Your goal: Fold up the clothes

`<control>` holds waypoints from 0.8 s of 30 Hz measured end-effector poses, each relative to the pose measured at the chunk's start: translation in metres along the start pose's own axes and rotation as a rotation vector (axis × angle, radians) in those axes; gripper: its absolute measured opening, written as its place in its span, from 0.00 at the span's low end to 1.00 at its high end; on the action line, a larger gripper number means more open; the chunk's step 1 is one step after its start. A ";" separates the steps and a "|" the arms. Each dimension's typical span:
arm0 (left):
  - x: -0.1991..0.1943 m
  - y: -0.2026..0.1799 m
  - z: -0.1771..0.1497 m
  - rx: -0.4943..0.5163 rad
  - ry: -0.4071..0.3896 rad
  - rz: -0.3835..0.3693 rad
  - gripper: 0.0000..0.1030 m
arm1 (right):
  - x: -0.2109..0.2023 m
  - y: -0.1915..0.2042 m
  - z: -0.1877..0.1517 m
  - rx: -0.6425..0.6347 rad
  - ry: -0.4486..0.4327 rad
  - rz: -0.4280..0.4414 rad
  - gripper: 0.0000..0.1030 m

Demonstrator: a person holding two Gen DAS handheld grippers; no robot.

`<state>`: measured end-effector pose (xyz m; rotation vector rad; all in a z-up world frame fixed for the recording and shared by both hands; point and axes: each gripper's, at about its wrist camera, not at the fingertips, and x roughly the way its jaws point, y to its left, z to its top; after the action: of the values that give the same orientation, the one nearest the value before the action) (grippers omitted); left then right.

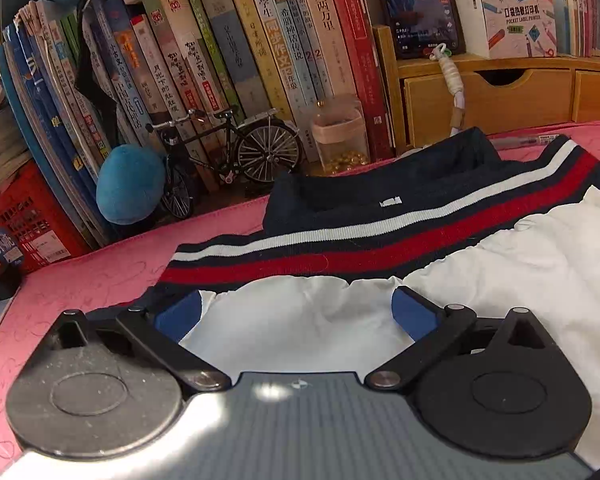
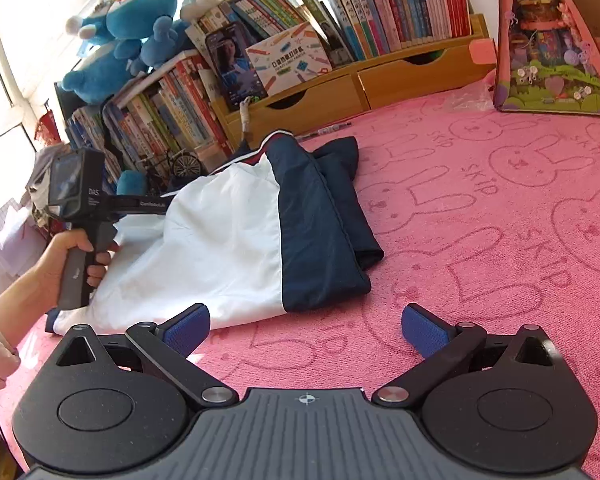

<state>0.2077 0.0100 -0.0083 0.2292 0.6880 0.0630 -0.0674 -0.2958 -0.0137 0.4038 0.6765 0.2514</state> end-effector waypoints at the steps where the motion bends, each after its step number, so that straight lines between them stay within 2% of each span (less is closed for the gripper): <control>1: 0.005 0.002 -0.001 -0.020 0.012 -0.011 1.00 | 0.002 -0.004 0.003 0.033 0.005 0.039 1.00; 5: 0.016 0.013 0.002 -0.079 0.056 -0.069 1.00 | 0.018 -0.013 0.016 0.132 0.000 0.112 1.00; 11: 0.015 0.008 0.000 -0.078 0.015 -0.049 1.00 | 0.049 -0.024 0.036 0.268 -0.007 0.161 1.00; 15: 0.015 0.011 -0.001 -0.092 0.010 -0.055 1.00 | 0.061 -0.024 0.045 0.363 0.013 0.140 1.00; 16: 0.015 0.011 -0.001 -0.096 0.010 -0.058 1.00 | 0.059 -0.024 0.043 0.404 0.026 0.144 1.00; 18: 0.015 0.012 -0.001 -0.099 0.009 -0.060 1.00 | 0.052 -0.021 0.033 0.484 0.062 0.206 1.00; 21: 0.015 0.013 -0.001 -0.104 0.008 -0.065 1.00 | 0.038 -0.014 0.011 0.559 0.047 0.286 1.00; 24: 0.016 0.014 -0.001 -0.112 0.010 -0.072 1.00 | 0.040 -0.002 0.011 0.522 0.011 0.216 1.00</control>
<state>0.2195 0.0258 -0.0156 0.0961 0.7000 0.0337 -0.0296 -0.2865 -0.0288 0.9792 0.7062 0.2805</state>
